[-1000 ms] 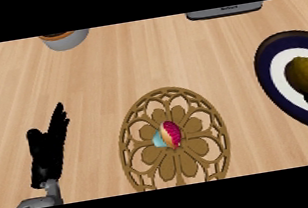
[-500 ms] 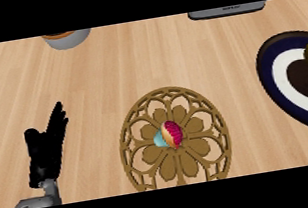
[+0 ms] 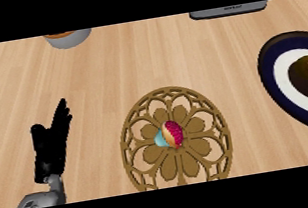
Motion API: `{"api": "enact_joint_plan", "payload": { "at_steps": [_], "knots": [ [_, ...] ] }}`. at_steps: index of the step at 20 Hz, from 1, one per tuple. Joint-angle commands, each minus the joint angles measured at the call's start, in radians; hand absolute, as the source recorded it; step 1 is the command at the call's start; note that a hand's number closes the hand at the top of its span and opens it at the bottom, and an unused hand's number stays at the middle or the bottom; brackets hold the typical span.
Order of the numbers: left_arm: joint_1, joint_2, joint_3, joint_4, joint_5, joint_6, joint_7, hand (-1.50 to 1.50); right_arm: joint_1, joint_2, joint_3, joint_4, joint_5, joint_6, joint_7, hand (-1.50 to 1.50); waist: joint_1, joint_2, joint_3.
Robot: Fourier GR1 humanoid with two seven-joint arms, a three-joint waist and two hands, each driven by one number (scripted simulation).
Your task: Pick the lemon from the placemat and place it in the plate
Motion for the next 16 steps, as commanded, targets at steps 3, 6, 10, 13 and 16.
{"api": "enact_joint_plan", "payload": {
  "at_steps": [3, 6, 10, 13, 16],
  "knots": [
    [0.056, 0.002, 0.006, -0.018, 0.003, -0.019, -0.035, 0.0, -0.027, -0.063, -0.004, 0.16, -0.043, 0.06, -0.177, -1.5, -0.004, -0.003, 0.0],
    [-0.021, 0.02, 0.037, 0.028, 0.022, -0.033, -0.01, 0.0, -0.073, -0.083, -0.06, 0.163, -0.143, 0.103, -0.295, -1.5, -0.008, -0.003, 0.0],
    [0.005, -0.002, 0.018, -0.005, 0.005, -0.005, 0.007, 0.0, -0.102, -0.019, -0.174, 0.125, -0.345, 0.169, -0.389, -1.5, -0.021, -0.009, 0.0],
    [0.003, -0.016, -0.011, -0.037, -0.022, 0.012, 0.032, 0.0, -0.12, 0.007, -0.269, 0.174, -0.479, 0.232, -0.413, -1.5, -0.017, -0.007, 0.002],
    [0.007, 0.02, 0.037, -0.009, 0.009, -0.016, 0.02, 0.0, -0.06, -0.019, -0.325, 0.166, -0.569, 0.333, -0.419, -1.5, -0.026, -0.007, 0.0]
  ]
}}
